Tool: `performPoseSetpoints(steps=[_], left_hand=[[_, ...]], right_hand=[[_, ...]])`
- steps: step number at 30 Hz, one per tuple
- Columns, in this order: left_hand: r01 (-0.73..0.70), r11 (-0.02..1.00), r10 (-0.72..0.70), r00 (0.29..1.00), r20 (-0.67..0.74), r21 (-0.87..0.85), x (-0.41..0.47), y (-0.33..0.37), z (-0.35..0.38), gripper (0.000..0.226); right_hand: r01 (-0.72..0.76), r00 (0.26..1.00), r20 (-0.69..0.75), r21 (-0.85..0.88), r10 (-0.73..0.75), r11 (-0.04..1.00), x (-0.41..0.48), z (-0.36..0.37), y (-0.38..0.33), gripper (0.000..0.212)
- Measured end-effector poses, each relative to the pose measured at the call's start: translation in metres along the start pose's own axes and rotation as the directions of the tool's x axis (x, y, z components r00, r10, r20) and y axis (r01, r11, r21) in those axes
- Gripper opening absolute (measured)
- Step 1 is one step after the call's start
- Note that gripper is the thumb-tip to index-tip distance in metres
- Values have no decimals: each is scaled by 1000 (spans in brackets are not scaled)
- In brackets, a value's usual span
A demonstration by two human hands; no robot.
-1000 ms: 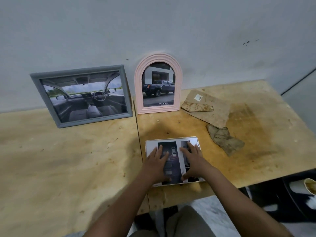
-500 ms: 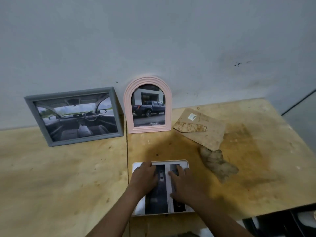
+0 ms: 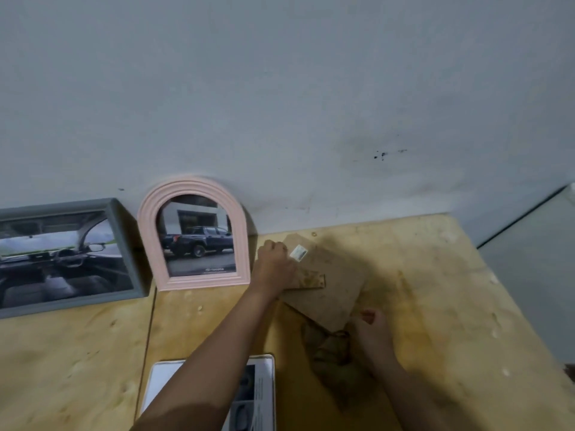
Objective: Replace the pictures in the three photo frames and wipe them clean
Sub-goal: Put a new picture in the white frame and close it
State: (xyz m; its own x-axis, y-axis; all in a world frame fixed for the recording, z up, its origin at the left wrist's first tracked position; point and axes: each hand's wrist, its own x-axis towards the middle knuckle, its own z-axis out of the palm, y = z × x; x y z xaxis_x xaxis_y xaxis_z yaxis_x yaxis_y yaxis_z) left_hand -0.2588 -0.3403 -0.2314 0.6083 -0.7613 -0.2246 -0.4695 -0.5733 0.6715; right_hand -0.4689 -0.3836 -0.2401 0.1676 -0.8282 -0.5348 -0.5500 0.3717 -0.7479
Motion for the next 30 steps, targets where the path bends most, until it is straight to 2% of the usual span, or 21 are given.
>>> performPoseSetpoints(steps=[2, 5, 9, 13, 16, 19, 23, 27, 30], left_hand=[[109, 987, -95, 989, -112, 118, 21, 3, 6, 30], [219, 955, -205, 975, -89, 202, 31, 0, 15, 40], [389, 912, -380, 921, -90, 131, 40, 2, 25, 54], [435, 896, -433, 900, -46, 86, 49, 8, 35, 51], [435, 900, -435, 900, 2, 26, 47, 13, 39, 42], [366, 931, -364, 929, 62, -15, 37, 20, 40, 46], [240, 971, -239, 951, 195, 20, 17, 38, 36, 66], [50, 989, -54, 998, 25, 139, -13, 65, 10, 72], [-174, 954, 193, 980, -55, 246, -38, 72, -26, 90]], right_hand=[[-103, 991, 92, 85, 95, 991, 11, -3, -3, 26], [-182, 975, 152, 114, 164, 977, 25, 0, -4, 27], [-268, 948, 200, 86, 247, 960, 42, 2, -3, 27], [-264, 954, 214, 259, 212, 929, 40, -2, -7, 7], [-229, 972, 145, 405, 185, 885, 37, -14, -15, 7], [-57, 995, -59, 317, 80, 947, 37, -33, -18, 15], [135, 939, -341, 245, -45, 960, 31, -59, -16, 26], [270, 900, -418, 306, -126, 913, 4, -66, -24, 25], [316, 908, -382, 352, -173, 881, -27, -63, -32, 22]])
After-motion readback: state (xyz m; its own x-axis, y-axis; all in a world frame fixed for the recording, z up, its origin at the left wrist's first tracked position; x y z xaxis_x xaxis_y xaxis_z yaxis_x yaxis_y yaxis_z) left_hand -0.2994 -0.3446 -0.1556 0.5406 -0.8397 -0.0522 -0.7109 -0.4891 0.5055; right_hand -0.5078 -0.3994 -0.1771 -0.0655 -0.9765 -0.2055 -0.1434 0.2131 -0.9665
